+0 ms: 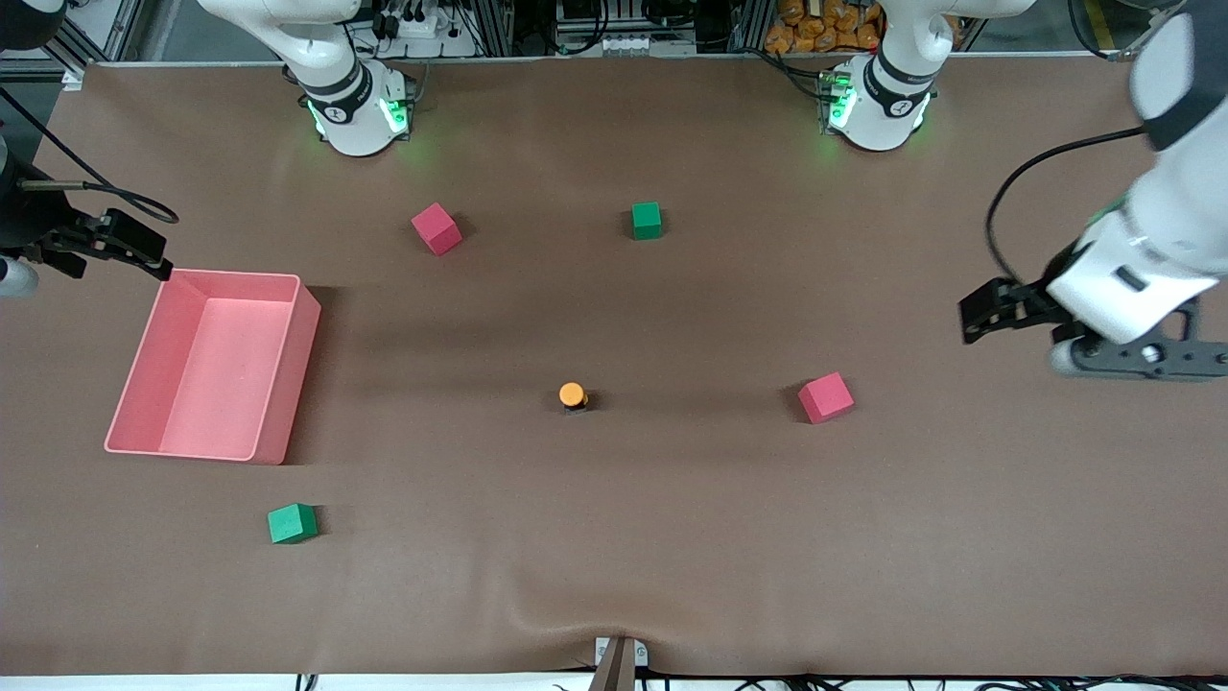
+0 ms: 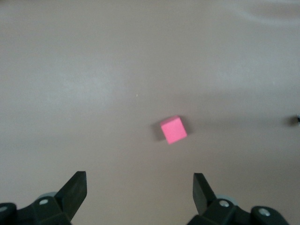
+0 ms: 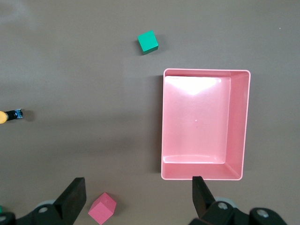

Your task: Place and upright button with both arms

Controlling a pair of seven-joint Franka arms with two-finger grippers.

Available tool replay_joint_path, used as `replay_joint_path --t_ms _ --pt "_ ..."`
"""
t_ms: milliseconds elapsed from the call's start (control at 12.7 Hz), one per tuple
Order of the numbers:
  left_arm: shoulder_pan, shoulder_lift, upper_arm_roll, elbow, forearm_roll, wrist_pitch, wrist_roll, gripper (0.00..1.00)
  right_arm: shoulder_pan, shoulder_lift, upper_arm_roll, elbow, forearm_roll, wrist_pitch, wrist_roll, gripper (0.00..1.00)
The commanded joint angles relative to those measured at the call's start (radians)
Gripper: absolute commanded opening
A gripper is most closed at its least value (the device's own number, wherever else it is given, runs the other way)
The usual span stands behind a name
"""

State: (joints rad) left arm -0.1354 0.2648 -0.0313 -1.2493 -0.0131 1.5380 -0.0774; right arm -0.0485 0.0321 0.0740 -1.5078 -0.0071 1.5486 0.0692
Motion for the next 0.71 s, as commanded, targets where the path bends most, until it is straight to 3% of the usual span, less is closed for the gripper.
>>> replay_joint_path --t_ms 0,315,631 --pt "0.060 -0.084 -0.012 -0.047 -0.050 -0.056 0.059 1.00 -0.028 0.006 0.017 0.018 0.021 -0.007 -0.014 1.00" --pt "0.066 -0.169 -0.010 -0.098 -0.039 -0.110 0.074 1.00 -0.031 0.006 0.017 0.018 0.021 -0.010 -0.014 1.00" --pt "0.068 -0.171 0.002 -0.081 0.019 -0.159 0.146 1.00 -0.030 0.006 0.017 0.018 0.021 -0.010 -0.014 1.00"
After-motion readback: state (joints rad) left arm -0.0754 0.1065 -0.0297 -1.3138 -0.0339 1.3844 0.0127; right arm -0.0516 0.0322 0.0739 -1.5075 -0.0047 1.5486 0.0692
